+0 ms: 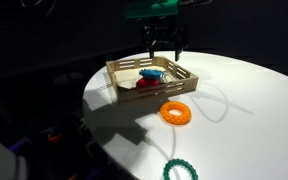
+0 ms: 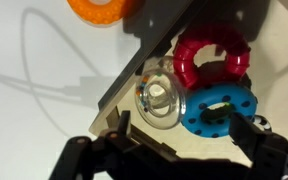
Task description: Pick up the clear ring and put it in the tray
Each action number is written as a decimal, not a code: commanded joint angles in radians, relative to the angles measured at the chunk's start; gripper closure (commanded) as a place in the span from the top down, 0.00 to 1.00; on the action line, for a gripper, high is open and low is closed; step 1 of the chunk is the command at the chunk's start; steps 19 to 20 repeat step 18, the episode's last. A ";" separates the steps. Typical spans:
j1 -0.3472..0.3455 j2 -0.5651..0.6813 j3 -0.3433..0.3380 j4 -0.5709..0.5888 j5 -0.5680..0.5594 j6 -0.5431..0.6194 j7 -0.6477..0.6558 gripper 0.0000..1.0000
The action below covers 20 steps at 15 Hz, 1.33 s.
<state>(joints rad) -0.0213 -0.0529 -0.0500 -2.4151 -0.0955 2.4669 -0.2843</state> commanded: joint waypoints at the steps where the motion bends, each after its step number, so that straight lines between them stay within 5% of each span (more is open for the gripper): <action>1: -0.004 -0.045 0.001 0.052 -0.001 -0.127 -0.031 1.00; 11: 0.009 -0.198 0.002 0.174 0.049 -0.525 0.011 1.00; 20: 0.011 -0.242 0.003 0.176 0.033 -0.545 0.019 1.00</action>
